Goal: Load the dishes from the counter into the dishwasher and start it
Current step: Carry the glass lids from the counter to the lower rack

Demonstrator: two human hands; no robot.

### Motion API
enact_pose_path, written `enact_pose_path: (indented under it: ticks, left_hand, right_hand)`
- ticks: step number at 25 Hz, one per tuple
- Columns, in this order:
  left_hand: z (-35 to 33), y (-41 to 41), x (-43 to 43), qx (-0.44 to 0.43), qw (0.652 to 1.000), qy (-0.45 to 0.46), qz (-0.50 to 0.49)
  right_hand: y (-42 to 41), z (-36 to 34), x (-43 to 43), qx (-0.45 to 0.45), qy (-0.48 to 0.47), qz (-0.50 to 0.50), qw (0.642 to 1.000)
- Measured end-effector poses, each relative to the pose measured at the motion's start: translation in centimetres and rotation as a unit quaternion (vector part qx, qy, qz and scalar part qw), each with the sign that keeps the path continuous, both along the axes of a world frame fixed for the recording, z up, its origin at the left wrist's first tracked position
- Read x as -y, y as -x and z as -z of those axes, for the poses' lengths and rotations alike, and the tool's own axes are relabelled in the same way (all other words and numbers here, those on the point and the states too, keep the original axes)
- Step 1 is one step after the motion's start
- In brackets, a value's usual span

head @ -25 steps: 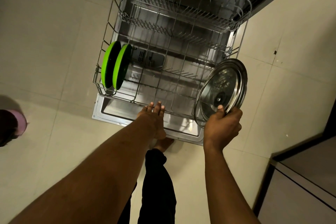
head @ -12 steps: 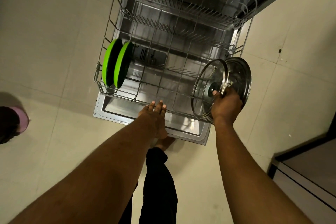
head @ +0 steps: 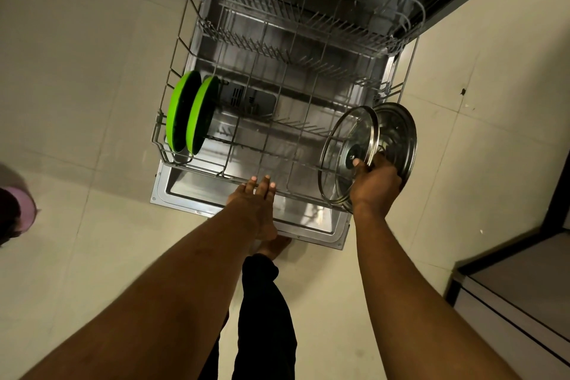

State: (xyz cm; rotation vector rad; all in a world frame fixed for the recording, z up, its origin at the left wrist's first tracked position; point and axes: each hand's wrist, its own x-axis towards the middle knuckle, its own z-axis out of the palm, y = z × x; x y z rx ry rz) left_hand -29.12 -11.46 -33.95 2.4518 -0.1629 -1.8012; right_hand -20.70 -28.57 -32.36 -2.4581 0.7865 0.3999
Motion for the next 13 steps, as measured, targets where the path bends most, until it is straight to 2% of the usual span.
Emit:
enact_pose_path:
  ticks: [4,7,10,13]
  left_hand:
    - [0.0,0.0,-0.2,0.011,1.0,0.008,0.002]
    - [-0.2,0.2,-0.8,0.038,0.999,0.017,0.009]
    - [-0.8,1.2,-1.3,0.077,0.997,0.007,0.013]
    - [-2.1,2.6,-1.9,0.098,0.995,-0.009,0.001]
  right_hand:
    - [0.1,-0.3,-0.4,-0.002,0.023,-0.011,1.0]
    - [1.1,-1.2,-1.4,0.048,0.055,-0.02,0.997]
    - [3.0,-2.0,-2.6,0.089,0.078,-0.078,0.99]
    - [5.1,-2.5,-3.3,0.073,0.094,-0.164,0.979]
